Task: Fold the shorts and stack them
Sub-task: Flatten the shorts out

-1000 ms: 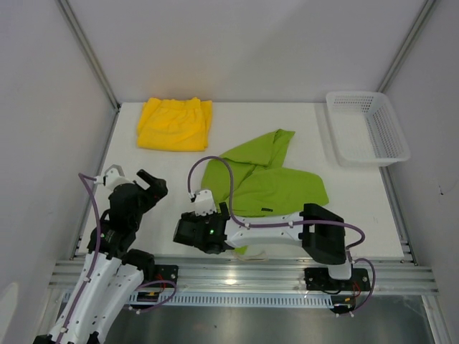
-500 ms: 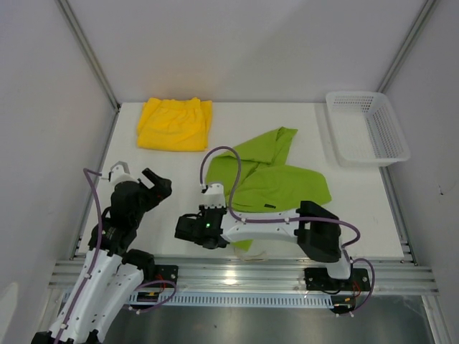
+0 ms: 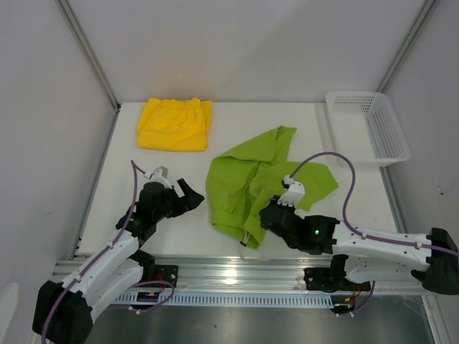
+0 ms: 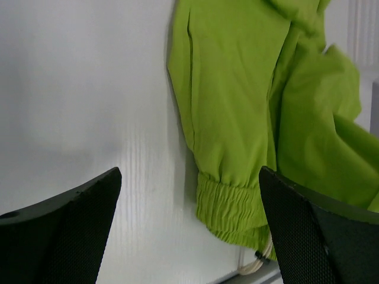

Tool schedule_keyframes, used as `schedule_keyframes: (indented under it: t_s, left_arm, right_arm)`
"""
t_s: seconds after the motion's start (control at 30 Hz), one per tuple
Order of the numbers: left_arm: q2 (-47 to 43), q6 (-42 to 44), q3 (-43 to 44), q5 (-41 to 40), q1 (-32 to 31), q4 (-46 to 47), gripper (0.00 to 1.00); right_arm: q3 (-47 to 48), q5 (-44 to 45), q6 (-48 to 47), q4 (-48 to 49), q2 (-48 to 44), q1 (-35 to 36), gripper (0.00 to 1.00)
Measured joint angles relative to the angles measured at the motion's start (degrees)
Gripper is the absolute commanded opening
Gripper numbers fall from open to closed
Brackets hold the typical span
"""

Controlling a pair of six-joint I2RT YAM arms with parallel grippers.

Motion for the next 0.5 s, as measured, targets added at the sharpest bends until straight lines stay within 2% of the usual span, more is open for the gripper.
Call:
schedule_keyframes:
  t_s: [0.17, 0.4, 0.5]
  left_arm:
    - [6.73, -2.12, -3.67, 0.00, -9.53, 8.28, 0.99]
    - [14.99, -5.99, -4.90, -0.90, -17.99, 19.41, 0.99]
    - [18.29, -6.45, -3.96, -2.69, -22.29, 21.03, 0.99]
  right_arm:
    - [-11.23, -6.16, -2.69, 5.05, -13.16, -9.27, 0.00]
    - [-14.21, -8.96, -3.67, 1.66, -24.37, -18.95, 0.00]
    - [-14.93, -9.44, -4.11, -1.38, -27.36, -22.49, 0.00]
